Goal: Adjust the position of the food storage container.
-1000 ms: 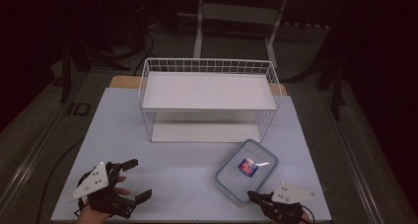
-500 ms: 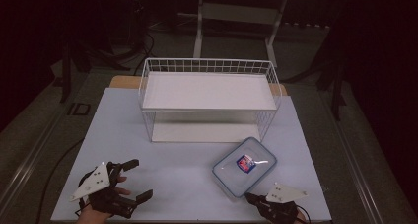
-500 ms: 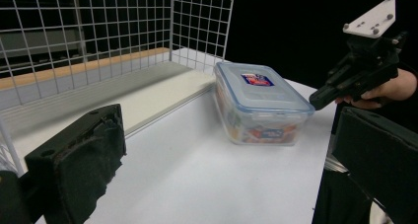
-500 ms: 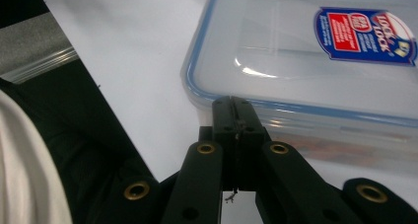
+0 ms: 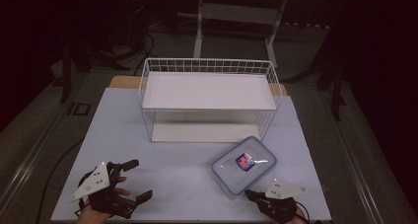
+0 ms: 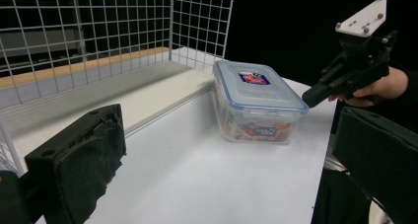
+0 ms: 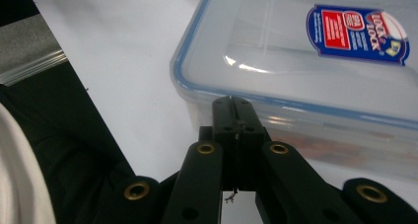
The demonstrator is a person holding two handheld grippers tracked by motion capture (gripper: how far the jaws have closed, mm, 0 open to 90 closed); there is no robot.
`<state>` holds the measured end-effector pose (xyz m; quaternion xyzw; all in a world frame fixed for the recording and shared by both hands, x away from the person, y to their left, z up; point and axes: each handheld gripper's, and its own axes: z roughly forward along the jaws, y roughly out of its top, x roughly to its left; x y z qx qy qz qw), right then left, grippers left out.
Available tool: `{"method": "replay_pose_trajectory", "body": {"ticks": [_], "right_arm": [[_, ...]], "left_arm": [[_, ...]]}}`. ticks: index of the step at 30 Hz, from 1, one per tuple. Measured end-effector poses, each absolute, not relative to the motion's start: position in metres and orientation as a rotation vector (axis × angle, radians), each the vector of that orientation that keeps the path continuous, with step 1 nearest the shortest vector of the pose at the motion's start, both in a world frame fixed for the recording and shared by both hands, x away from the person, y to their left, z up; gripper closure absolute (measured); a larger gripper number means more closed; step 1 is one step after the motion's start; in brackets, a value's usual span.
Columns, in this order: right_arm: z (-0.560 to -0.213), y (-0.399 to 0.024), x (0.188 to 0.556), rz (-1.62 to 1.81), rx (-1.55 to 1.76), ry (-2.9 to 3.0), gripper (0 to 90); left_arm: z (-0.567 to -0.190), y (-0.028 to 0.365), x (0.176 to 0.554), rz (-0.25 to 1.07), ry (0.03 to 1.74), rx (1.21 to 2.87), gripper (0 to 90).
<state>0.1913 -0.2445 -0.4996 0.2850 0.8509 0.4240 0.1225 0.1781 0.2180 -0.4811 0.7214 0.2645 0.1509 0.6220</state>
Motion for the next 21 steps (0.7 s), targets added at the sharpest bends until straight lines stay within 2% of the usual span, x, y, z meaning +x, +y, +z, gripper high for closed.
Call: {"method": "replay_pose_trajectory", "body": {"ticks": [13,21], "right_arm": [[-0.501,-0.227,0.208,1.219,0.794,2.502,90.0],[-0.482,-0.276,0.223,1.17,0.918,2.309,90.0]], "left_arm": [[-0.482,0.217,0.178,0.344,0.608,1.664,0.0],[-0.482,0.216,0.179,0.342,0.603,1.667,0.0]]}}
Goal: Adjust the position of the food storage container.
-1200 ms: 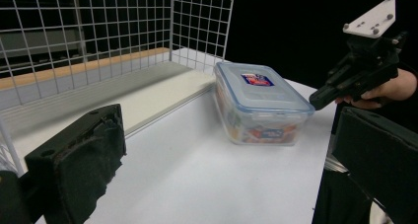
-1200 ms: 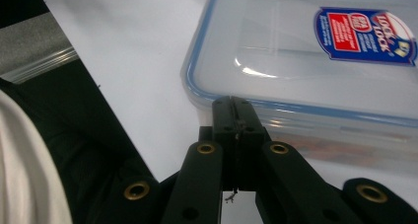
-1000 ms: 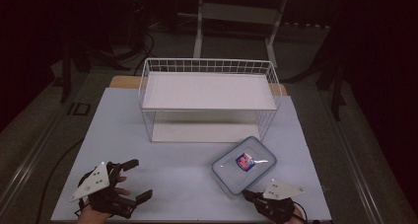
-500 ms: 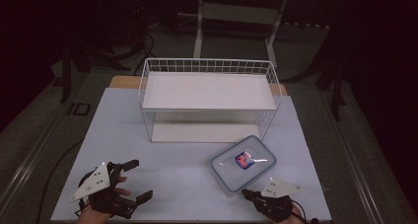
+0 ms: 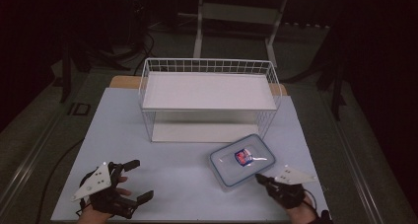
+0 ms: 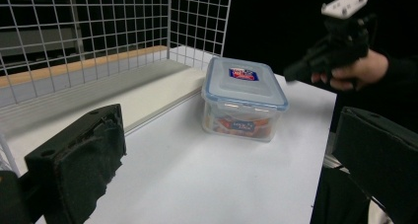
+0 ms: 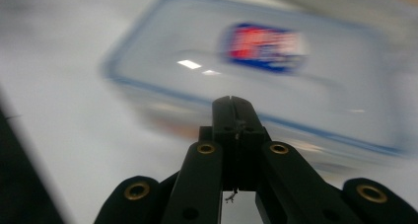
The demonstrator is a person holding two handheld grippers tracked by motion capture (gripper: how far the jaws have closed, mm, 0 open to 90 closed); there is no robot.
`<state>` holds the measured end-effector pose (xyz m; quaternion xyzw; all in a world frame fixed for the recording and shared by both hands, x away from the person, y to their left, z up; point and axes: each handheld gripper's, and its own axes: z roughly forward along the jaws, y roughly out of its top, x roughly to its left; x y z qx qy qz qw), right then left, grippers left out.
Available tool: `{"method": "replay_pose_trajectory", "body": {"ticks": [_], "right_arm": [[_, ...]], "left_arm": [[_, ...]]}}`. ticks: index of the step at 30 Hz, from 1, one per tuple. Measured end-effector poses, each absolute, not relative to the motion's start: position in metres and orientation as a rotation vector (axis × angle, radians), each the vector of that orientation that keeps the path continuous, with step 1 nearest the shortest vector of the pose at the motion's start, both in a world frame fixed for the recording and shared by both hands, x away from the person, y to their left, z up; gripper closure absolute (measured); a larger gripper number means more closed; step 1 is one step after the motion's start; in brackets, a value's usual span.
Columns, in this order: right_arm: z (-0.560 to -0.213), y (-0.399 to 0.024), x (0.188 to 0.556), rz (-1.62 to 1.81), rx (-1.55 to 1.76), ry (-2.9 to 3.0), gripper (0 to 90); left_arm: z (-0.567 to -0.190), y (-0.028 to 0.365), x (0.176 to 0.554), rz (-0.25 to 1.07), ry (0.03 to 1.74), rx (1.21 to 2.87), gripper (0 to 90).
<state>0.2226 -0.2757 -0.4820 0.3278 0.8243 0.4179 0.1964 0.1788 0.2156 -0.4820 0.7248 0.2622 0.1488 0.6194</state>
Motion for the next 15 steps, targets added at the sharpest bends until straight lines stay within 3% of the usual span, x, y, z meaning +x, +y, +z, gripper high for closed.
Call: {"method": "replay_pose_trajectory", "body": {"ticks": [9,15], "right_arm": [[-0.485,-0.327,0.263,1.076,1.102,2.141,90.0],[-0.501,-0.329,0.288,1.057,1.142,2.158,90.0]], "left_arm": [[-0.482,0.215,0.179,0.341,0.604,1.665,0.0],[-0.483,0.215,0.179,0.34,0.606,1.667,0.0]]}}
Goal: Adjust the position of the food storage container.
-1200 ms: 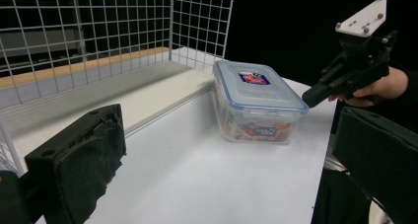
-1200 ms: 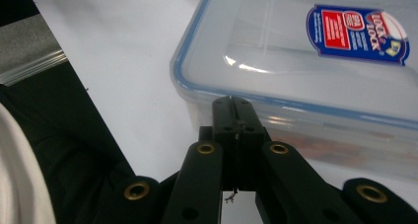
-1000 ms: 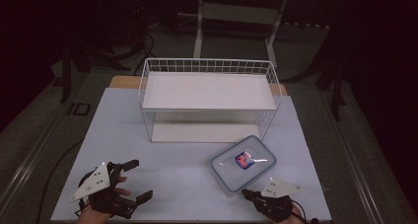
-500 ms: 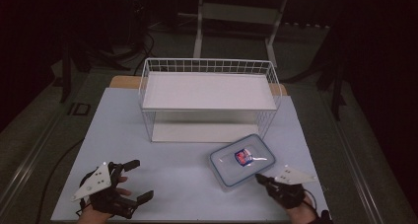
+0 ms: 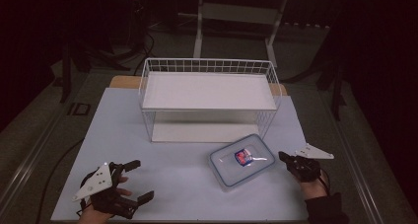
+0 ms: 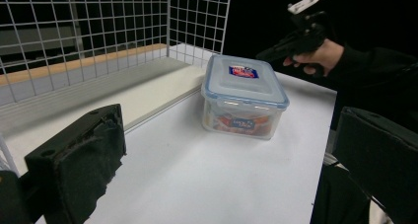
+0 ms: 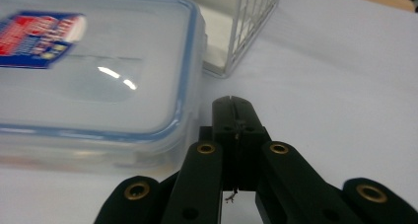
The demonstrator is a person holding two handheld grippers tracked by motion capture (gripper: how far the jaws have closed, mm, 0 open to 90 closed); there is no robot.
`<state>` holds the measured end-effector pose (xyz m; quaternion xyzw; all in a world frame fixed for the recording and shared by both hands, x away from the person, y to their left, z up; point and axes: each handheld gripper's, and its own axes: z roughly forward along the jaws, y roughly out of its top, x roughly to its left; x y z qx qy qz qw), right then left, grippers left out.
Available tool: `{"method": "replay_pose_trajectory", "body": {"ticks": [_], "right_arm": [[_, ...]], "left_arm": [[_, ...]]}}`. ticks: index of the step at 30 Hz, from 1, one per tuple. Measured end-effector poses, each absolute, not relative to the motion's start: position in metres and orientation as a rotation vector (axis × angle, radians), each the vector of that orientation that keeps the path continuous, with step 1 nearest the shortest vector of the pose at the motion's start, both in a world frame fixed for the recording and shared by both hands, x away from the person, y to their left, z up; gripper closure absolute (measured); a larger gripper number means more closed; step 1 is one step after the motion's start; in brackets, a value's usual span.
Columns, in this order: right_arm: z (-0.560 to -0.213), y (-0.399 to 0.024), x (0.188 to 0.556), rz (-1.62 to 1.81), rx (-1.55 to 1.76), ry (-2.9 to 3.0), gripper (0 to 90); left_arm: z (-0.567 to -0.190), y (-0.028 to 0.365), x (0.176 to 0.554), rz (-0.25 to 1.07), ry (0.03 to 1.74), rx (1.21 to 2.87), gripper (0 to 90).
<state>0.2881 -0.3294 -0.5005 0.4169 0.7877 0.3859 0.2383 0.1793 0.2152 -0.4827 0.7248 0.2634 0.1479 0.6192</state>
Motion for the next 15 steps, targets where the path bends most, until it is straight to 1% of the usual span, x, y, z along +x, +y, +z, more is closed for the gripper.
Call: {"method": "replay_pose_trajectory", "body": {"ticks": [5,15], "right_arm": [[-0.508,-0.324,0.296,1.074,1.163,2.182,90.0],[-0.511,-0.319,0.288,1.065,1.166,2.213,90.0]], "left_arm": [[-0.483,0.216,0.179,0.341,0.606,1.667,0.0],[-0.483,0.215,0.18,0.339,0.601,1.676,0.0]]}}
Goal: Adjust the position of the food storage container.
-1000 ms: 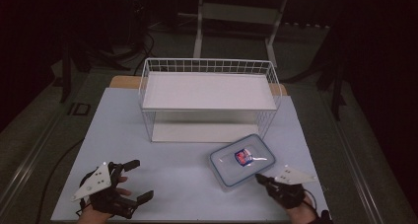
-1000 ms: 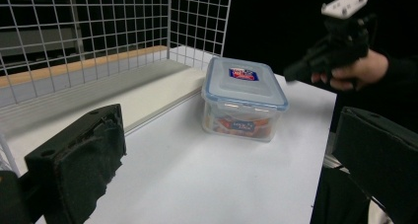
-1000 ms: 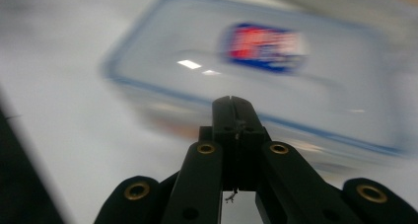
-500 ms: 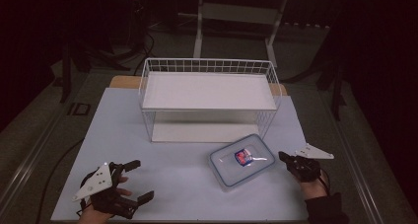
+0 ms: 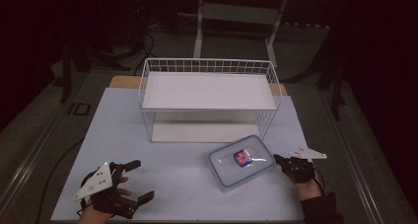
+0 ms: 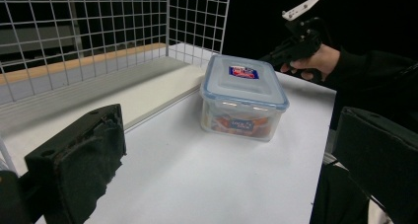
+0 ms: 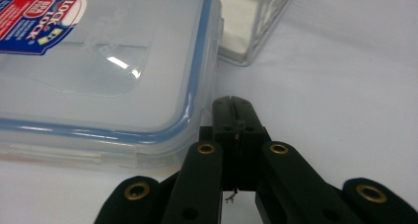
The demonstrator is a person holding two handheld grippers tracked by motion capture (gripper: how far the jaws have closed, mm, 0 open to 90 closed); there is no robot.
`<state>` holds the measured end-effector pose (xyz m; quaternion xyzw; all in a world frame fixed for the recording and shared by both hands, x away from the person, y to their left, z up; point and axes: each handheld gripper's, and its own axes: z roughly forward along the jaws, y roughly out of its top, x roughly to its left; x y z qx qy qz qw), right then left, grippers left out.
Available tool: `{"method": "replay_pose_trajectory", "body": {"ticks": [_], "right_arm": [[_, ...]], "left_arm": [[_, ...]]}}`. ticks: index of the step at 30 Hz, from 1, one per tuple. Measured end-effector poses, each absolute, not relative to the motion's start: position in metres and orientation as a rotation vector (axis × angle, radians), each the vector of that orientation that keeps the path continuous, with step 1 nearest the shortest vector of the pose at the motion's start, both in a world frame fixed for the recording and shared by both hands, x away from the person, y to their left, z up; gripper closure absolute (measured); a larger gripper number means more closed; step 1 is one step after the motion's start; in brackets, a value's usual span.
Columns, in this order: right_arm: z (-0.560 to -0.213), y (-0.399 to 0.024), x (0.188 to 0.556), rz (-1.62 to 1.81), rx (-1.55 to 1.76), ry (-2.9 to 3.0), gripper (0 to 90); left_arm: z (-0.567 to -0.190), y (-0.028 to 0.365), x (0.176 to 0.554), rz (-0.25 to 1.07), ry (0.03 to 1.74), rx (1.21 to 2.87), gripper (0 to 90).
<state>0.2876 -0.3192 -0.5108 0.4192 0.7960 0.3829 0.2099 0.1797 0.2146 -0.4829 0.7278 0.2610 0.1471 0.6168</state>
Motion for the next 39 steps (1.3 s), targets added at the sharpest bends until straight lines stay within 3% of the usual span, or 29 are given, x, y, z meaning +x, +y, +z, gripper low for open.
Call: {"method": "replay_pose_trajectory", "body": {"ticks": [39], "right_arm": [[-0.511,-0.256,0.239,1.169,0.928,2.484,90.0]], "left_arm": [[-0.484,0.213,0.181,0.329,0.616,1.678,0.0]]}}
